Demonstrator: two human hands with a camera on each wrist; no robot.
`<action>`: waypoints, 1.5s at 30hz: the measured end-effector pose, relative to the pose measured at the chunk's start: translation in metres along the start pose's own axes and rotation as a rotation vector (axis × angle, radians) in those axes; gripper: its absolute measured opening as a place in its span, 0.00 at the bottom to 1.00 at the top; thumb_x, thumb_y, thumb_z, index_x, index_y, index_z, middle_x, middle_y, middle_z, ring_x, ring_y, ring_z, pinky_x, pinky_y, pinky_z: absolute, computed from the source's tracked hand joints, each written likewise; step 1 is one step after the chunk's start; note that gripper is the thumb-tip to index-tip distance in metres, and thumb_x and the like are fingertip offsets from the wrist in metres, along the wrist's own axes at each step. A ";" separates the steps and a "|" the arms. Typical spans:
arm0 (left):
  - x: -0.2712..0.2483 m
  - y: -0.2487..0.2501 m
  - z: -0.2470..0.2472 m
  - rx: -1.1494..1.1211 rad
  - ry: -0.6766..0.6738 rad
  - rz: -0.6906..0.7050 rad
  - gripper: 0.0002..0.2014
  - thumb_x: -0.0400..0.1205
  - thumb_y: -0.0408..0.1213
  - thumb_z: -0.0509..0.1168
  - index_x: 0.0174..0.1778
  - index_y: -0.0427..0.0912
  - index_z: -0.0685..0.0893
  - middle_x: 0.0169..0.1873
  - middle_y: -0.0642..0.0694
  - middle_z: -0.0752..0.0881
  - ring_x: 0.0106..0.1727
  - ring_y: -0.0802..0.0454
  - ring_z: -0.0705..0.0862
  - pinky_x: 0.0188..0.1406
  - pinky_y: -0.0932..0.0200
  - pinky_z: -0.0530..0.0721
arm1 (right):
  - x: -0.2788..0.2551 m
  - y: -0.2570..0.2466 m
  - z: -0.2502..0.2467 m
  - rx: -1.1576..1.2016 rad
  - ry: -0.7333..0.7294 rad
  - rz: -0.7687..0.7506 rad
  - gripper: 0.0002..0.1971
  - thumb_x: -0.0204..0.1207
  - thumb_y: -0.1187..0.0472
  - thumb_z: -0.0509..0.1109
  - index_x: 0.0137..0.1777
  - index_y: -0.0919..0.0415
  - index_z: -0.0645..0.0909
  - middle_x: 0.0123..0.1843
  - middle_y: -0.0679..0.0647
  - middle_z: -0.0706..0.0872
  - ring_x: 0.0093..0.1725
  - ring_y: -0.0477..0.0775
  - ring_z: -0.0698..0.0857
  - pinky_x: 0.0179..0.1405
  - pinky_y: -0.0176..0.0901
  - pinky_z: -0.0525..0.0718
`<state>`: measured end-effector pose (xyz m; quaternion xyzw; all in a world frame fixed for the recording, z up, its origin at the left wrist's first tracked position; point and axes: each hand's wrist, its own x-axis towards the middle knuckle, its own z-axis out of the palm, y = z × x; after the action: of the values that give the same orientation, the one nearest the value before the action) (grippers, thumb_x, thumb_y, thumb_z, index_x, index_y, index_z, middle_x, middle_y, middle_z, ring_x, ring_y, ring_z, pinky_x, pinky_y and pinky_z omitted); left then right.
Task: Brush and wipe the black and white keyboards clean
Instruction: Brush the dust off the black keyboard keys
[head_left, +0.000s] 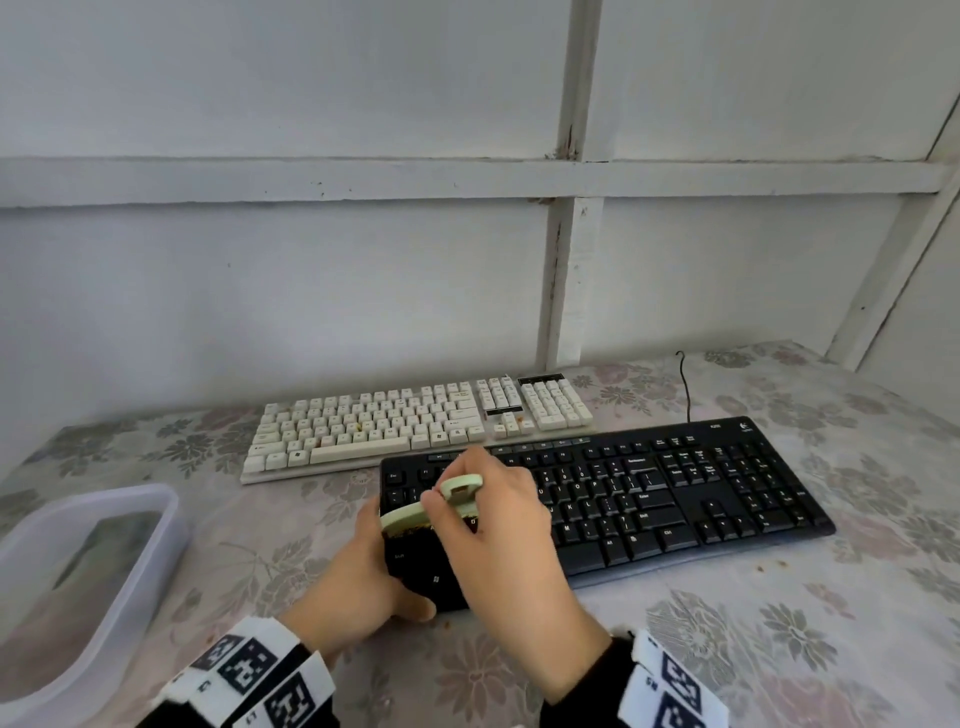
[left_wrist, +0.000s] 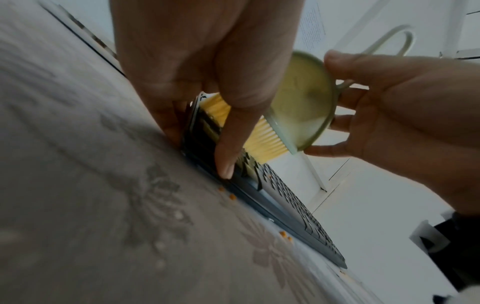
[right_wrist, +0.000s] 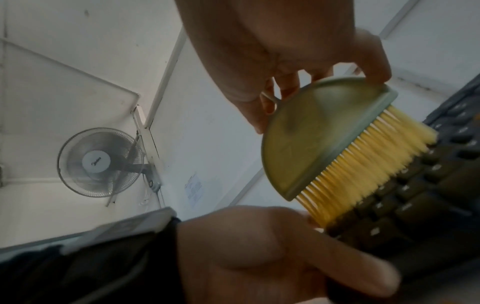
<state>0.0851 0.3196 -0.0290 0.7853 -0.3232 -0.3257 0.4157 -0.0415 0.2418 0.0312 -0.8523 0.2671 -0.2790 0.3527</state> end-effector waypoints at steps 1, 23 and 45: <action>-0.002 0.001 0.000 -0.007 -0.001 -0.014 0.50 0.60 0.23 0.76 0.72 0.53 0.57 0.53 0.49 0.84 0.51 0.55 0.85 0.40 0.59 0.86 | 0.000 0.002 -0.003 -0.060 0.011 0.021 0.03 0.80 0.50 0.63 0.49 0.45 0.72 0.48 0.36 0.76 0.59 0.47 0.71 0.65 0.52 0.72; -0.001 -0.001 -0.001 -0.069 -0.059 0.000 0.58 0.60 0.22 0.77 0.78 0.54 0.49 0.57 0.55 0.80 0.58 0.55 0.80 0.64 0.53 0.78 | -0.004 0.040 -0.046 0.220 0.149 0.037 0.08 0.77 0.58 0.71 0.38 0.48 0.76 0.37 0.43 0.81 0.38 0.40 0.76 0.37 0.30 0.70; -0.005 0.003 0.000 -0.041 -0.053 -0.026 0.55 0.65 0.21 0.76 0.77 0.57 0.48 0.57 0.55 0.80 0.56 0.52 0.82 0.54 0.58 0.80 | -0.001 0.072 -0.102 0.051 0.371 0.089 0.07 0.77 0.62 0.71 0.39 0.55 0.77 0.38 0.50 0.81 0.35 0.49 0.74 0.39 0.45 0.73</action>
<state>0.0811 0.3218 -0.0250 0.7718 -0.3173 -0.3585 0.4185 -0.1287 0.1526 0.0375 -0.7643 0.3578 -0.4221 0.3311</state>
